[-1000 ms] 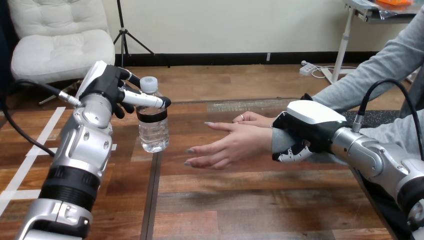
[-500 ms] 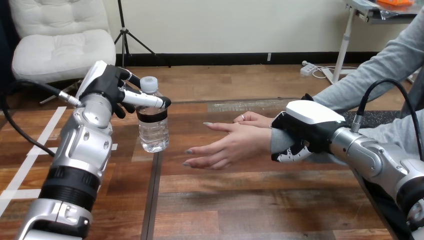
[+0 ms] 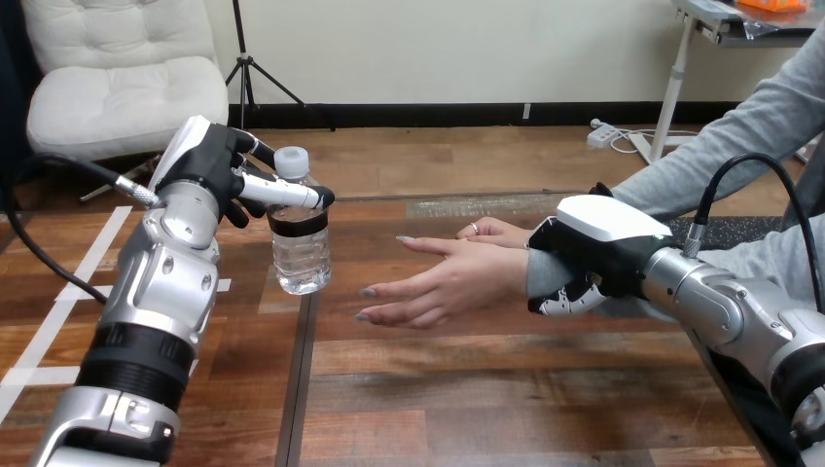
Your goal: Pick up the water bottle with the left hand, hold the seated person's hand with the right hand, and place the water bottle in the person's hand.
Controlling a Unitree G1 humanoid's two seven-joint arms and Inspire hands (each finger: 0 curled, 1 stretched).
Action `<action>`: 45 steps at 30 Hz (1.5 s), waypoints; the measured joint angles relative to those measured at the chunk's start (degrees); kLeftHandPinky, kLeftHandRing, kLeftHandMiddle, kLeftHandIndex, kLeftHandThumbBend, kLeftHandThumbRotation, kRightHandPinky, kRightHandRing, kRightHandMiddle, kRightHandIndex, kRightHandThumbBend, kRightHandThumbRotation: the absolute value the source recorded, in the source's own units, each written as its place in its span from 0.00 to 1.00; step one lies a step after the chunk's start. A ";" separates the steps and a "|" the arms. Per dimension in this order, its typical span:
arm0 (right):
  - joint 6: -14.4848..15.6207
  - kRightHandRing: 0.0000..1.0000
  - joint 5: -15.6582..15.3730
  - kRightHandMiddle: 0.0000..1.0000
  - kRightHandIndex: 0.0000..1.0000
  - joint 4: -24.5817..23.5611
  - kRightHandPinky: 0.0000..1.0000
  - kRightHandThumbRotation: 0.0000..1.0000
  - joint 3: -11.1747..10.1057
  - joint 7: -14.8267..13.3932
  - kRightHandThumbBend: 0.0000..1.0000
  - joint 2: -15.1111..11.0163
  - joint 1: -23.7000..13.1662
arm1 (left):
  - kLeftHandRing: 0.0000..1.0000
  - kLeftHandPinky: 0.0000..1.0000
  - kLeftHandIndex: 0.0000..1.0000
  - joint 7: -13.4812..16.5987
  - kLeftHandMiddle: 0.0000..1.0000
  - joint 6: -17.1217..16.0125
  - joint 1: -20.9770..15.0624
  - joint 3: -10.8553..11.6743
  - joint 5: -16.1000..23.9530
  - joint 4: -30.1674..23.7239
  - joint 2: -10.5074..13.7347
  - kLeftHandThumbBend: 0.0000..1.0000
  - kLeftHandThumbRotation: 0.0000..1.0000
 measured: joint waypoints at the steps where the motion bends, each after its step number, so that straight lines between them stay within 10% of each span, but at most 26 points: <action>1: 0.08 0.42 0.00 0.47 0.51 0.00 0.36 0.00 0.00 0.00 0.41 0.01 0.00 | 0.28 0.21 0.48 -0.11 0.36 0.00 0.00 0.00 0.00 0.00 0.00 0.60 0.00; 45: 0.83 0.41 0.04 0.47 0.51 -0.91 0.36 0.06 0.00 0.11 0.45 0.23 0.00 | 0.38 0.33 0.46 -4.41 0.42 0.09 0.00 0.00 -1.33 -0.08 -0.16 0.61 0.00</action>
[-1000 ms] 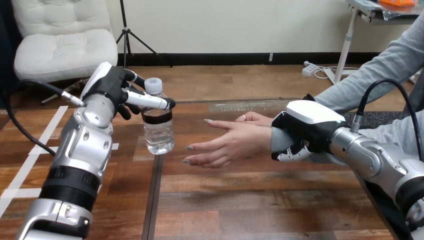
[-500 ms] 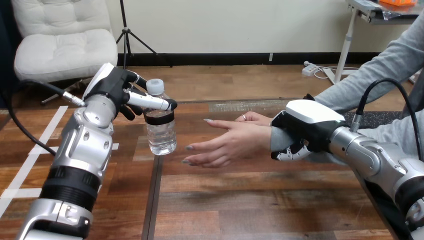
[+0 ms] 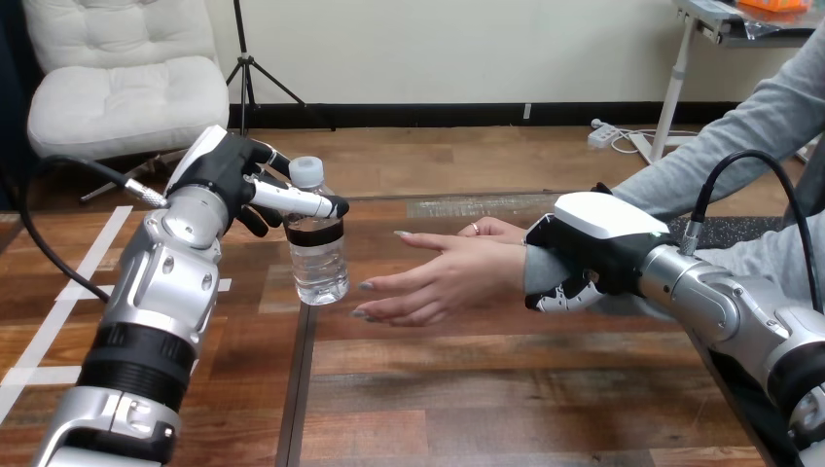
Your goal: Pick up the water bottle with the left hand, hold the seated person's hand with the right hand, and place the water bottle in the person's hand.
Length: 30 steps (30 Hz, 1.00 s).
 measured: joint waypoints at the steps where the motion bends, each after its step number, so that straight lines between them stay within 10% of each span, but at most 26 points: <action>1: 0.00 0.41 0.00 0.47 0.51 0.00 0.35 0.07 0.00 0.00 0.45 0.00 0.00 | 0.38 0.33 0.45 -0.02 0.42 0.00 0.00 0.00 -0.07 0.00 0.00 0.61 0.00; 30: -0.09 0.39 0.45 0.45 0.49 -0.18 0.33 0.06 -0.01 0.01 0.45 0.12 0.00 | 0.36 0.31 0.42 -2.82 0.41 -0.40 0.00 0.00 -1.98 -0.14 0.00 0.61 0.00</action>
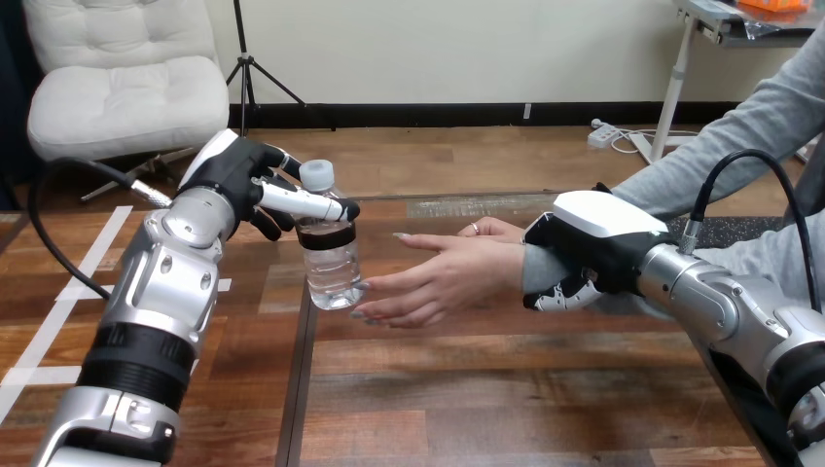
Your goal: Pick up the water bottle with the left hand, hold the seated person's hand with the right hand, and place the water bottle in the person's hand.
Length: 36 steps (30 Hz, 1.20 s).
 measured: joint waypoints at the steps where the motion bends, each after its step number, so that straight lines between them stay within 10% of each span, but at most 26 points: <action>1: -0.01 0.39 0.00 0.45 0.49 0.00 0.34 0.06 0.00 0.00 0.45 0.00 0.00 | 0.36 0.31 0.42 -0.12 0.41 0.00 0.00 0.00 -0.05 -0.03 0.00 0.61 0.00; 36: 0.13 0.38 0.06 0.44 0.47 -0.25 0.33 0.07 -0.02 0.46 0.44 0.99 -0.01 | 0.34 0.31 0.38 -4.14 0.39 -0.62 -0.15 0.13 -5.29 -1.76 -0.13 0.58 0.00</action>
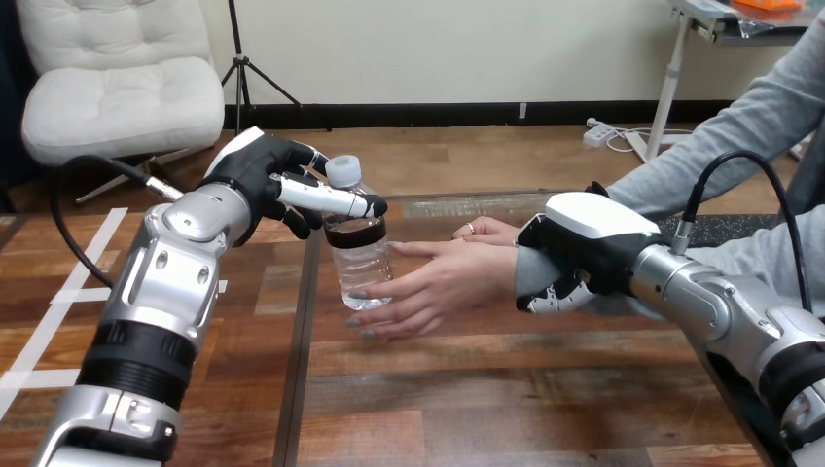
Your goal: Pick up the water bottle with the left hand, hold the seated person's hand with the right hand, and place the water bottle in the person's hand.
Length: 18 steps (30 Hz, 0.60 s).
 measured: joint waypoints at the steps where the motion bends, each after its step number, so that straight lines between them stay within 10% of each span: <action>1: 0.00 0.38 0.00 0.44 0.47 0.00 0.33 0.07 0.00 0.01 0.44 0.05 0.00 | 0.34 0.31 0.38 0.00 0.39 0.00 -0.01 0.00 -0.05 -0.02 -0.01 0.58 0.00; 18: 0.19 0.41 0.00 0.48 0.52 0.00 0.36 0.05 -0.02 0.42 0.44 0.60 -0.02 | 0.34 0.31 0.38 -0.17 0.39 0.01 -0.01 0.00 -0.50 -0.36 -0.63 0.56 0.00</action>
